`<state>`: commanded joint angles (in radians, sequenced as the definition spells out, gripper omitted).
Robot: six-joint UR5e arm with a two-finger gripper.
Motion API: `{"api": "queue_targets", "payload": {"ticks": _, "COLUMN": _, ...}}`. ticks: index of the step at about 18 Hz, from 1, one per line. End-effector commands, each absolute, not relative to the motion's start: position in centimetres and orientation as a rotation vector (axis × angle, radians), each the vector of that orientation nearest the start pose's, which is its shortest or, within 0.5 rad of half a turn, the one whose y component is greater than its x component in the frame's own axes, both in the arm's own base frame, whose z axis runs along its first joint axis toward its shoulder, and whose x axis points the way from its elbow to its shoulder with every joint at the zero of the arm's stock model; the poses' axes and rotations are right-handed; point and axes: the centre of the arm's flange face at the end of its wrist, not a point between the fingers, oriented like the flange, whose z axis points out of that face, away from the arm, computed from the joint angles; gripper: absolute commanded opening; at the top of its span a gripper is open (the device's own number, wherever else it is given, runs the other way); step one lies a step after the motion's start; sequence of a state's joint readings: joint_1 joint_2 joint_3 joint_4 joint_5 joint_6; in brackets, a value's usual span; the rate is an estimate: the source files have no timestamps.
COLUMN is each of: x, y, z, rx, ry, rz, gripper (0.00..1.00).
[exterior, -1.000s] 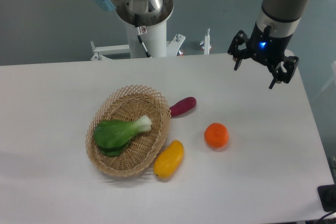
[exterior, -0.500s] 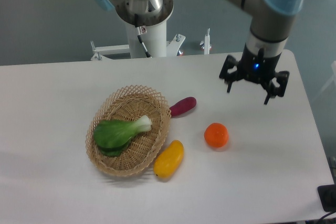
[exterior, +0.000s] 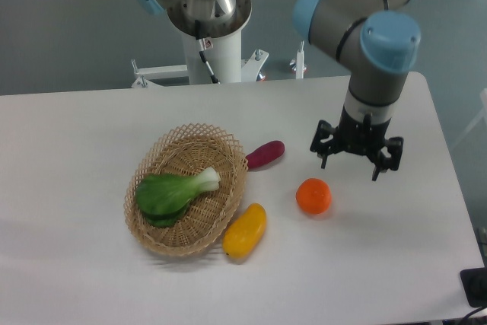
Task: Pick up the orange from the table
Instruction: 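Move the open gripper over the orange and lower it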
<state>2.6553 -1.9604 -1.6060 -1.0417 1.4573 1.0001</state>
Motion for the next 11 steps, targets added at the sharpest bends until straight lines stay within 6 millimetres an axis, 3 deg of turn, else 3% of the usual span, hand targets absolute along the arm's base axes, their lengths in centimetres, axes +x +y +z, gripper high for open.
{"api": "queue_targets", "payload": {"ticks": 3, "x": -47.9, "y": 41.6, "z": 28.2, "rx": -3.004, "ry": -0.107, "rz": 0.016, "gripper": 1.00}}
{"api": "queue_targets", "payload": {"ticks": 5, "x": -47.4, "y": 41.8, "z": 26.7, "rx": -3.038, "ry": -0.061, "rz": 0.086, "gripper": 1.00}}
{"api": "queue_targets", "payload": {"ticks": 11, "x": -45.4, "y": 43.9, "z": 24.9, "rx": -3.122, "ry": 0.048, "rz": 0.133, "gripper": 1.00}}
